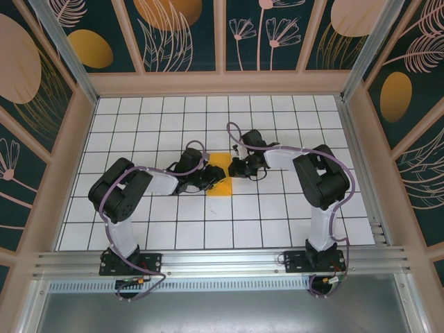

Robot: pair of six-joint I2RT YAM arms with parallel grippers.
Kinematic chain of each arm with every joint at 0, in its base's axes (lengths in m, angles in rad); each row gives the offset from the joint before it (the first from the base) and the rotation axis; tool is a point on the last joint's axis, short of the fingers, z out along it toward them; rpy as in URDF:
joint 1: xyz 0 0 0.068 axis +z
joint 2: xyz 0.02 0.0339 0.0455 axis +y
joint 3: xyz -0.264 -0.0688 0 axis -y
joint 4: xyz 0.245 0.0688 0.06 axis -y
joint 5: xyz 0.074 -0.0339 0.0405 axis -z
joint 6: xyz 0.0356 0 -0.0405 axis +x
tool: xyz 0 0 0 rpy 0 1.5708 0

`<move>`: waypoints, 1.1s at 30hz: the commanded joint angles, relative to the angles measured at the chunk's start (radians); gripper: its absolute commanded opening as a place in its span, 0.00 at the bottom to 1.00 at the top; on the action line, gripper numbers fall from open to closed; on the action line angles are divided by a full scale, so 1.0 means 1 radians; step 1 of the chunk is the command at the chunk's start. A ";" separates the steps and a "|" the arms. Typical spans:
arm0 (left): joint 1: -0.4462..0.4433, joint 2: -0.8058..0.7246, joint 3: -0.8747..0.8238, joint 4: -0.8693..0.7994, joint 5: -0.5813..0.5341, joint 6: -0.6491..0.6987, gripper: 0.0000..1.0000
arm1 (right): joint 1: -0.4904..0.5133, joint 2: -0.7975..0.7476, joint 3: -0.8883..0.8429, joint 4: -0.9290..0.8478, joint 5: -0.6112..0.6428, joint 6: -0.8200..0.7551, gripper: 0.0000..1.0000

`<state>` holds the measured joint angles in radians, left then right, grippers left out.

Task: Fold a paper plane with a square sheet of paper (pick it up from the middle)

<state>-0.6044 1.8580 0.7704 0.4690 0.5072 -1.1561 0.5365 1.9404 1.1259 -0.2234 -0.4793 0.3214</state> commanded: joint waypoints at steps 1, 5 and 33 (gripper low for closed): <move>-0.007 0.018 -0.014 -0.014 -0.017 0.002 0.29 | 0.005 0.005 0.021 -0.013 0.011 0.008 0.11; -0.006 0.021 -0.012 -0.014 -0.019 0.001 0.29 | 0.005 -0.002 0.019 -0.007 -0.001 0.009 0.11; -0.007 0.029 -0.023 -0.046 -0.053 -0.011 0.27 | 0.005 -0.056 0.013 0.041 0.027 0.050 0.13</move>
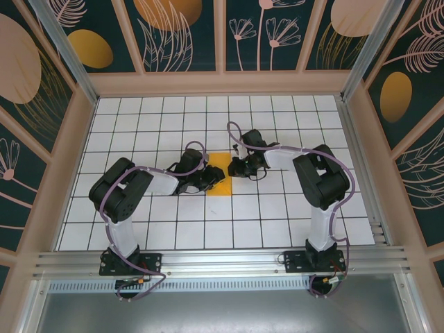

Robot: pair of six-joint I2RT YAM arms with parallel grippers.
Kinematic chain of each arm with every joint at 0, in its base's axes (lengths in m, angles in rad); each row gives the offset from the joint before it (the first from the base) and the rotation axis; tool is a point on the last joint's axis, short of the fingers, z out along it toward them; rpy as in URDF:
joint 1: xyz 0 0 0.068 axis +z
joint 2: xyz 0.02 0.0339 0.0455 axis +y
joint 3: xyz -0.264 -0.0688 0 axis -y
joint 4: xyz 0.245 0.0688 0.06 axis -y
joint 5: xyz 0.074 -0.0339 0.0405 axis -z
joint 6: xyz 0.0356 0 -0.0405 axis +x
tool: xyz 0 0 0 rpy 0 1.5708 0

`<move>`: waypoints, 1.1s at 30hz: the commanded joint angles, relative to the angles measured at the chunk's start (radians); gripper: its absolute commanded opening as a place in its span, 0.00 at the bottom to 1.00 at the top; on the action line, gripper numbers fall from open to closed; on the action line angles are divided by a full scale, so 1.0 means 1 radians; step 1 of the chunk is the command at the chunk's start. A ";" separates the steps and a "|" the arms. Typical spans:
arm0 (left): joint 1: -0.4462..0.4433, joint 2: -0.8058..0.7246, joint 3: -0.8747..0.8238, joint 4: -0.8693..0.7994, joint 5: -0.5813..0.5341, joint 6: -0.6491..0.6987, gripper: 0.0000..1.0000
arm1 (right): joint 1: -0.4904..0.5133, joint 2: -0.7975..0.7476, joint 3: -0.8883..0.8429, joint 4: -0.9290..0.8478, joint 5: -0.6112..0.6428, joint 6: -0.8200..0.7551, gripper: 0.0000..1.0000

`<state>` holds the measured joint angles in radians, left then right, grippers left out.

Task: Fold a paper plane with a square sheet of paper (pick it up from the middle)

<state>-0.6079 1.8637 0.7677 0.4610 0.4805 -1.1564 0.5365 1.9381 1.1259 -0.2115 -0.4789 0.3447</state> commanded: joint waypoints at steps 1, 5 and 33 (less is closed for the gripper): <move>-0.004 0.023 -0.022 -0.039 -0.028 -0.009 0.27 | 0.004 -0.067 0.009 0.034 0.033 0.035 0.15; -0.004 0.022 -0.025 -0.041 -0.039 -0.017 0.27 | -0.007 -0.119 -0.024 0.055 0.062 0.064 0.18; -0.004 0.025 -0.041 0.002 -0.054 -0.093 0.26 | 0.138 -0.205 -0.187 0.089 0.010 0.119 0.07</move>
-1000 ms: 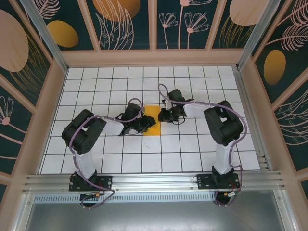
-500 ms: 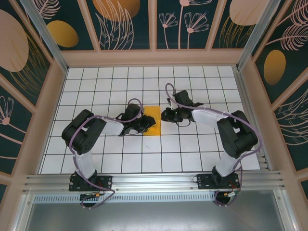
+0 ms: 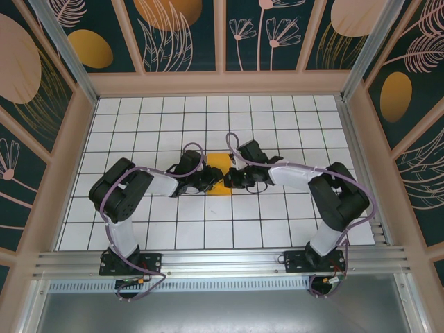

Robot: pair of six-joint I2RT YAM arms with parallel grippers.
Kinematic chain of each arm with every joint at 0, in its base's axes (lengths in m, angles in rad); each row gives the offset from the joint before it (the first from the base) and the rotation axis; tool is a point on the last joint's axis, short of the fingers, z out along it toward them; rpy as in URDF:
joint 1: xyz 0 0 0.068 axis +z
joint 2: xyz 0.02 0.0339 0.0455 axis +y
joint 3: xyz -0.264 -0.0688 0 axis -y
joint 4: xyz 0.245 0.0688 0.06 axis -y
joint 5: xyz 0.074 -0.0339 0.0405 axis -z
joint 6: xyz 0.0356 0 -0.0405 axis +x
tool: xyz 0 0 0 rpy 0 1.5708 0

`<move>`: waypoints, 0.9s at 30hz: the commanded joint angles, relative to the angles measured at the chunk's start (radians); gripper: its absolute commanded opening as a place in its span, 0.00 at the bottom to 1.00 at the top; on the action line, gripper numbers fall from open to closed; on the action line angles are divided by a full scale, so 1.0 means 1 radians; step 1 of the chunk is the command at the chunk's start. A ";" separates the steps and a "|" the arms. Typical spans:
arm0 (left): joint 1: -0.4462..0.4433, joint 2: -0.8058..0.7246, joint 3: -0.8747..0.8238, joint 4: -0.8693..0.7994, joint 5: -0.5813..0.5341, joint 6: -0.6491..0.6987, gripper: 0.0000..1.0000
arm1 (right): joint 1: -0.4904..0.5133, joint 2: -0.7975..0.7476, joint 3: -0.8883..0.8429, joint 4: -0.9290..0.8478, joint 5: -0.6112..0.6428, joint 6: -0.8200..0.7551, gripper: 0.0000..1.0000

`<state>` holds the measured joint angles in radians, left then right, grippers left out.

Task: Fold a paper plane with a square sheet of paper (pick it up from the middle)

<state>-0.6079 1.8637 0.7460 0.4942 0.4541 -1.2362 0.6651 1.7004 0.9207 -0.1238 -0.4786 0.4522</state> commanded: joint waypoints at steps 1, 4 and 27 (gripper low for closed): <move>-0.003 0.025 -0.017 -0.033 -0.028 -0.013 0.26 | 0.011 0.038 0.019 -0.002 0.012 0.010 0.07; -0.004 0.025 -0.015 -0.041 -0.030 -0.015 0.26 | 0.011 0.054 0.019 -0.011 0.018 0.004 0.07; -0.004 0.035 0.006 -0.088 -0.051 -0.017 0.25 | 0.012 0.095 0.025 -0.073 0.095 -0.015 0.06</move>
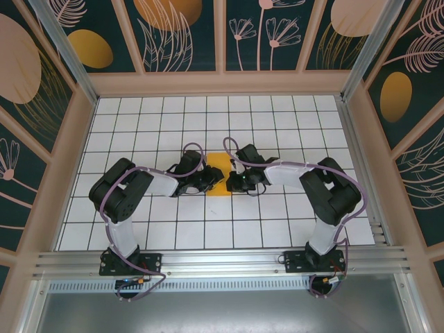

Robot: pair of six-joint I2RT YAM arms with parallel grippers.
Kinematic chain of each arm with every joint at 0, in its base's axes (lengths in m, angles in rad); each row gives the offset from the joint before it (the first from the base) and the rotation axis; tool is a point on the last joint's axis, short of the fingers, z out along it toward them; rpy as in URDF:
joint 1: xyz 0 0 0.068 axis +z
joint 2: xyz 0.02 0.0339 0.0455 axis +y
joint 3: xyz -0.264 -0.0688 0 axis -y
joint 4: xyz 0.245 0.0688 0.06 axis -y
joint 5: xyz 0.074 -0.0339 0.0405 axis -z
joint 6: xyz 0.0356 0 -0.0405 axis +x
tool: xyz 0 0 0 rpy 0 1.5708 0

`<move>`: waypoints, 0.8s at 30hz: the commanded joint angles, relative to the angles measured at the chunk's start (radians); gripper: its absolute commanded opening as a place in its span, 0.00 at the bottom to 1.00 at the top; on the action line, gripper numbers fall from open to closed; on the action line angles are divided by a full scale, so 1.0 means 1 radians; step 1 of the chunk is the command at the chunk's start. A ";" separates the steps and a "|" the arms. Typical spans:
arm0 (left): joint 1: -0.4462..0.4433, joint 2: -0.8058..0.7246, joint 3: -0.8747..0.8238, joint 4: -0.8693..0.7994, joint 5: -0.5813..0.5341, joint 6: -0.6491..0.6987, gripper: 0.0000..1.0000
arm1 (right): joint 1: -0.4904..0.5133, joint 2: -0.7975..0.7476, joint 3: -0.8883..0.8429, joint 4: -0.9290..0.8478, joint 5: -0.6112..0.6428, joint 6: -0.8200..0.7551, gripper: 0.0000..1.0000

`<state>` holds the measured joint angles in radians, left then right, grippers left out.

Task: Fold a paper plane with a square sheet of paper (pick it up from the middle)

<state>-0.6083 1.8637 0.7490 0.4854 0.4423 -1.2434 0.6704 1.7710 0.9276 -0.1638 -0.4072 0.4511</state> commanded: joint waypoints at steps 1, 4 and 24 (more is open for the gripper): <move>-0.003 0.035 0.003 -0.080 -0.039 -0.009 0.25 | 0.008 0.024 0.019 -0.033 0.022 -0.014 0.06; -0.003 0.037 0.001 -0.079 -0.039 -0.011 0.25 | 0.008 0.028 0.019 -0.036 0.019 -0.015 0.06; -0.004 0.038 -0.004 -0.082 -0.051 -0.020 0.25 | 0.038 -0.022 0.022 -0.024 -0.019 -0.034 0.07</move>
<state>-0.6094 1.8637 0.7490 0.4847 0.4366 -1.2514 0.7021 1.7527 0.9401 -0.1722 -0.4191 0.4278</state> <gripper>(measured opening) 0.249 0.069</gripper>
